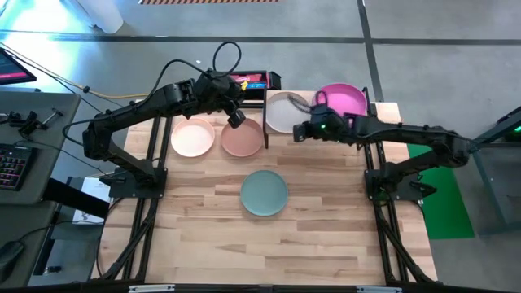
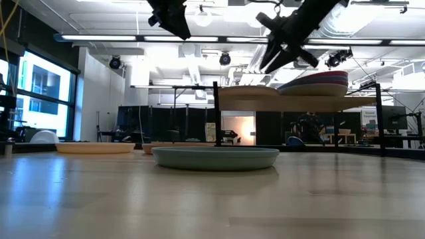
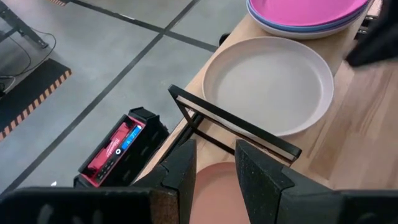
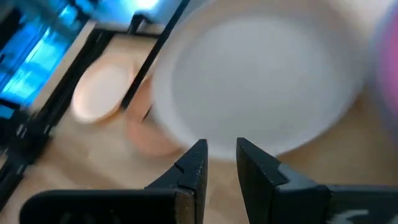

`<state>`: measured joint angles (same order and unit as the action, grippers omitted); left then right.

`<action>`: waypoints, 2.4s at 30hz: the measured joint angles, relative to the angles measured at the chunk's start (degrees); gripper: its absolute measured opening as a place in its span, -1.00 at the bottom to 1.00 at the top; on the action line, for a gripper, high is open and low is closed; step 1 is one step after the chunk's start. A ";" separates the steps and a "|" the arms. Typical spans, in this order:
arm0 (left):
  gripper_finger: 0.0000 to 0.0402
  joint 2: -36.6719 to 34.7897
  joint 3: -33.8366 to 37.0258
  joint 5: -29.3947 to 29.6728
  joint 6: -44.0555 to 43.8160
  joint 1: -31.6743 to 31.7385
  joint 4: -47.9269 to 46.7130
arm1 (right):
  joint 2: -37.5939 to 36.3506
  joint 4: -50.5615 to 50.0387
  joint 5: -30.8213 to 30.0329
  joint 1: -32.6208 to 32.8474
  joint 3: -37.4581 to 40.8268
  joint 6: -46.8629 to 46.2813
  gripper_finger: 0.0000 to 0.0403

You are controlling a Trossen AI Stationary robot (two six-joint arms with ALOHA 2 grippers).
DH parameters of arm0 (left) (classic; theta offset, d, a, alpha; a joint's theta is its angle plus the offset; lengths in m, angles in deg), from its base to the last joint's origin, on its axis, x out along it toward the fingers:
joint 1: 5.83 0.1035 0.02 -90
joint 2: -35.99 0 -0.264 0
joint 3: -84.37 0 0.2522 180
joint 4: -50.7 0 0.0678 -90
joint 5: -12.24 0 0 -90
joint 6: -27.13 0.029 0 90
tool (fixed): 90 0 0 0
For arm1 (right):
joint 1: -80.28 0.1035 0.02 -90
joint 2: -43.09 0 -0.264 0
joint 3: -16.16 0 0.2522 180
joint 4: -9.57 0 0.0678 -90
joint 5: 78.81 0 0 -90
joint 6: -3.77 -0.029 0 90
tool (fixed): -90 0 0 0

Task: Place and stack plates onto a shelf
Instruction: Adjust the plates on the shelf

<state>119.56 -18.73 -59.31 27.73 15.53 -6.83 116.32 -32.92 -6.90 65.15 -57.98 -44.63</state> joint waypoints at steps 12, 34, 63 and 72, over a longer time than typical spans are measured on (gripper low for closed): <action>-0.49 0.00 0.00 -1.70 -0.57 -0.04 -0.01 | -12.44 -15.91 -6.19 -10.50 0.00 1.98 -0.67; -0.49 0.00 0.00 -1.68 -1.53 -0.04 0.31 | -15.89 -32.75 -5.37 -22.10 0.00 6.45 -0.67; -0.49 0.00 0.00 -1.61 -1.51 -0.04 0.31 | -16.02 -31.07 0.19 -27.71 0.00 10.96 -0.67; -0.49 0.00 0.02 -1.59 -1.89 -0.04 0.31 | -15.05 -15.70 4.63 -18.96 0.00 9.91 -0.67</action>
<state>119.56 -18.71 -60.90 25.84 15.49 -6.52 101.27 -48.63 -2.27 46.19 -57.98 -34.72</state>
